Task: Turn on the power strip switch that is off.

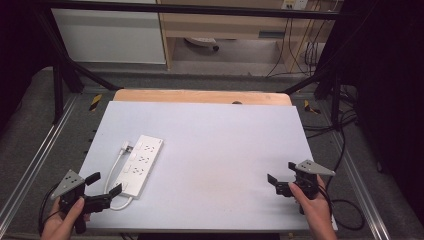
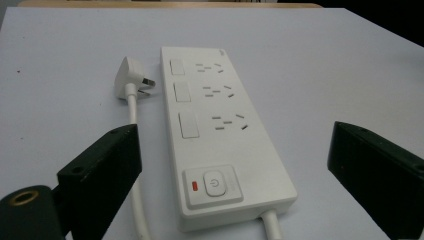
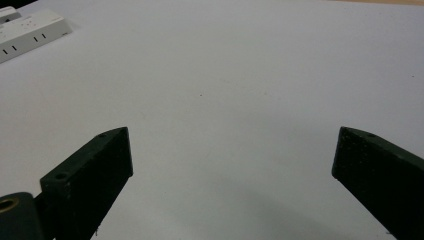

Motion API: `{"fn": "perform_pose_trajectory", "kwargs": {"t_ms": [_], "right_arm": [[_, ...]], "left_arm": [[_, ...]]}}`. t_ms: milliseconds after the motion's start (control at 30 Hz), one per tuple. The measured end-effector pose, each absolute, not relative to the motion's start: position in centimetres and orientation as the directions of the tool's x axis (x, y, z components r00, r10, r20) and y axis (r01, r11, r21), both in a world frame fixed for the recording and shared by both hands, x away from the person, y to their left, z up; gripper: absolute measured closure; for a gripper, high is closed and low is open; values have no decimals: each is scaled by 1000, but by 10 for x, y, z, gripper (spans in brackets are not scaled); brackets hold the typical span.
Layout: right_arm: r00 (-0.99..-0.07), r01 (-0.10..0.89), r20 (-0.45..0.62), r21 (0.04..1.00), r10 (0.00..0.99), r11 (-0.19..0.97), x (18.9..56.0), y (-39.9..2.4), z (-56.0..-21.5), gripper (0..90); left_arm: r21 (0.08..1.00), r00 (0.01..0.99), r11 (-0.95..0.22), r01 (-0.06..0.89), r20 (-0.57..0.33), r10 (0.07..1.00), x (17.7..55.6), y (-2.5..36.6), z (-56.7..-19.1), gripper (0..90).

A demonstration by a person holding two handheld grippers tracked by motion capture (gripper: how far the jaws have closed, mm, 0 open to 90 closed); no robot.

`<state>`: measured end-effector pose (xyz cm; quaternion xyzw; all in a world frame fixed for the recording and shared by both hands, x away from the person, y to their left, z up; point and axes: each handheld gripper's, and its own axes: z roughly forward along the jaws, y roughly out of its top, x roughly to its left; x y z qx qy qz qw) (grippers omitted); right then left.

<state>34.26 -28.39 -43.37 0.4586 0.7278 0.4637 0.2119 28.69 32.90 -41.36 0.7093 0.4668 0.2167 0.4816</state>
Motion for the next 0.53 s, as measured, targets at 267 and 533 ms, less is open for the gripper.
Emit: {"fn": "perform_pose_trajectory", "kwargs": {"t_ms": [267, 533], "right_arm": [[-482, 483, 111, 861, 869, 158, 344, -284, -436, 32], [-461, 526, 84, 828, 884, 196, 349, -279, -448, 36]], "left_arm": [[862, 477, -184, 472, -74, 876, 287, 321, -429, 70], [855, 468, -194, 480, -62, 882, 289, 318, -435, 70]]}}
